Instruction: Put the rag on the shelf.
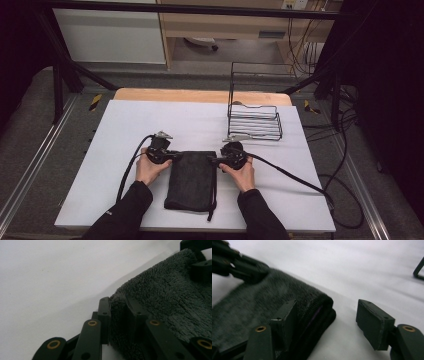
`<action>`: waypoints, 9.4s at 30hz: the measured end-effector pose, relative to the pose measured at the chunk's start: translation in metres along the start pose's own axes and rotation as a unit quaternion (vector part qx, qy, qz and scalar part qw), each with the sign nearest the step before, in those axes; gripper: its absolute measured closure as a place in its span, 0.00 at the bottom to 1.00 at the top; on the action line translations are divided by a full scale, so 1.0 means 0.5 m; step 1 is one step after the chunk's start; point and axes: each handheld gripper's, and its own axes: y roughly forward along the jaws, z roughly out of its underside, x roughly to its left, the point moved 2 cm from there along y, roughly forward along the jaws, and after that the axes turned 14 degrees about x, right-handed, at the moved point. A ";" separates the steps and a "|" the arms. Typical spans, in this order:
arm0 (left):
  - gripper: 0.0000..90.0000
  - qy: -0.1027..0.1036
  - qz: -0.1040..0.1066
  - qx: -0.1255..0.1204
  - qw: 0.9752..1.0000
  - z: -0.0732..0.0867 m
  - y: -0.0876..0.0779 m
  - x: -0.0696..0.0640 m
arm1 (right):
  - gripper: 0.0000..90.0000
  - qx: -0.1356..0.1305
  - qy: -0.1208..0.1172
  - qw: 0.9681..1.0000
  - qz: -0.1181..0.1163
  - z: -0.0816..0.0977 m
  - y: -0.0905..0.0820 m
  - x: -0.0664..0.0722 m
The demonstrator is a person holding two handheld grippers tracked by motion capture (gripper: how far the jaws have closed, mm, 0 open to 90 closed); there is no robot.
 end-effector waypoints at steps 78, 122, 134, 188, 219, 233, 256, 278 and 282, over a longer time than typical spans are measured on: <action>0.89 0.068 -0.023 -0.194 0.978 -0.019 -0.243 -0.141 | 0.91 -0.172 -0.057 0.983 -0.042 -0.029 -0.242 0.080; 0.89 0.115 0.003 -0.341 0.933 -0.258 -0.298 -0.300 | 0.91 -0.340 -0.038 0.935 0.093 -0.052 -0.493 -0.001; 0.89 0.130 0.006 -0.374 0.918 -0.325 -0.329 -0.336 | 0.91 -0.379 -0.038 0.917 0.114 -0.077 -0.567 -0.022; 0.89 0.104 -0.061 -0.413 0.903 -0.578 -0.412 -0.313 | 0.91 -0.431 -0.044 0.889 0.148 -0.324 -0.663 -0.135; 0.89 0.134 -0.085 -0.364 0.918 -0.545 -0.328 -0.287 | 0.91 -0.385 -0.039 0.911 0.140 -0.278 -0.587 -0.178; 0.89 0.122 -0.076 -0.358 0.922 -0.519 -0.336 -0.248 | 0.91 -0.353 -0.055 0.924 0.134 -0.281 -0.580 -0.141; 0.90 0.153 -0.073 -0.341 0.925 -0.539 -0.298 -0.297 | 0.91 -0.361 -0.021 0.925 0.118 -0.242 -0.566 -0.211; 0.90 0.190 -0.069 -0.341 0.918 -0.499 -0.292 -0.313 | 0.91 -0.362 -0.043 0.924 0.116 -0.196 -0.565 -0.205; 0.89 0.194 -0.070 -0.341 0.917 -0.494 -0.291 -0.317 | 0.91 -0.366 -0.047 0.922 0.116 -0.187 -0.564 -0.203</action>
